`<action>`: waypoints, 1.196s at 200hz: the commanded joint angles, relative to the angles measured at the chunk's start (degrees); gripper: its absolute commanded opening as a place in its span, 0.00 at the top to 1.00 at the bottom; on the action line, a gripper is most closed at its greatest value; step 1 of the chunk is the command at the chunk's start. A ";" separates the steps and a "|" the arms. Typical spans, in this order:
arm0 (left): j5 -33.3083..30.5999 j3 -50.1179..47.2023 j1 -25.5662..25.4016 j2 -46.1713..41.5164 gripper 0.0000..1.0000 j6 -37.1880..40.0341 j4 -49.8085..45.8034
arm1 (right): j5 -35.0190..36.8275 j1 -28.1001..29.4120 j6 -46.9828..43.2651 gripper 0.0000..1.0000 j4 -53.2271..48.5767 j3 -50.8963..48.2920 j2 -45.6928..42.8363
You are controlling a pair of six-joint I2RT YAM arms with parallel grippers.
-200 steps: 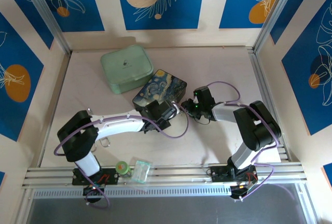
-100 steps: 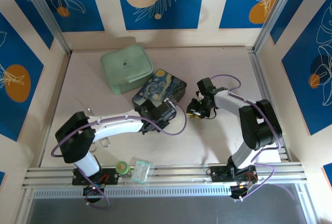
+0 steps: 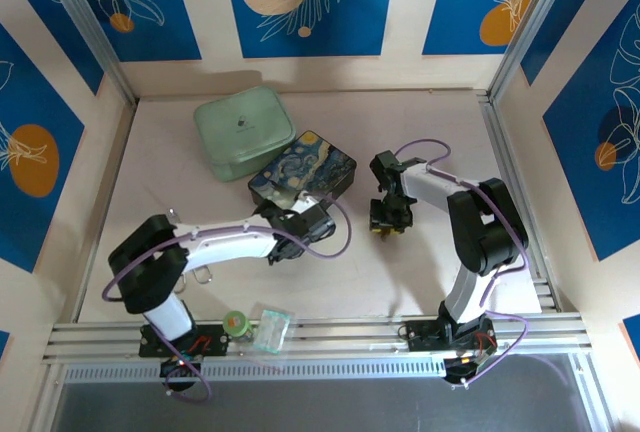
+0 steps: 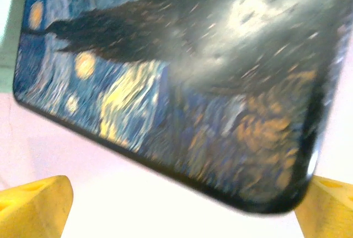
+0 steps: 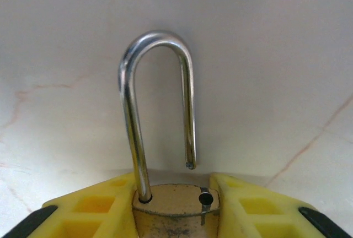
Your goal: Unlock a padlock with a key
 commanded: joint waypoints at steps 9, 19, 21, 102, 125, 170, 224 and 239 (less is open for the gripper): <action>0.08 -5.78 1.54 -7.05 0.00 -4.06 0.94 | 4.74 -0.13 -0.80 0.62 -7.18 -0.12 0.49; 1.02 -7.47 2.29 -8.48 0.00 -4.53 1.59 | 5.27 -0.34 -0.88 0.61 -7.63 -0.36 0.38; 1.14 -7.78 2.46 -8.80 0.00 -4.67 1.66 | 5.38 -0.38 -0.89 0.61 -7.65 -0.42 0.39; 10.79 -16.23 13.14 -16.30 0.00 -4.02 12.50 | 5.05 -1.27 -1.41 0.53 -6.85 -1.25 -1.18; 12.98 -14.81 16.32 -15.59 0.00 -1.25 15.80 | 3.45 -1.27 -1.34 0.45 -5.38 -1.90 -3.45; 11.07 -10.98 20.93 -11.31 0.00 1.21 16.15 | 5.51 -1.39 -0.48 0.20 -2.41 -2.89 -10.12; 11.30 -14.37 27.08 -22.57 0.00 4.30 20.79 | 9.01 -4.28 -2.60 0.01 8.17 -4.22 -20.48; 8.74 -16.80 29.44 -26.03 0.00 6.27 24.88 | 11.43 -6.49 -5.61 0.01 16.75 -7.68 -23.86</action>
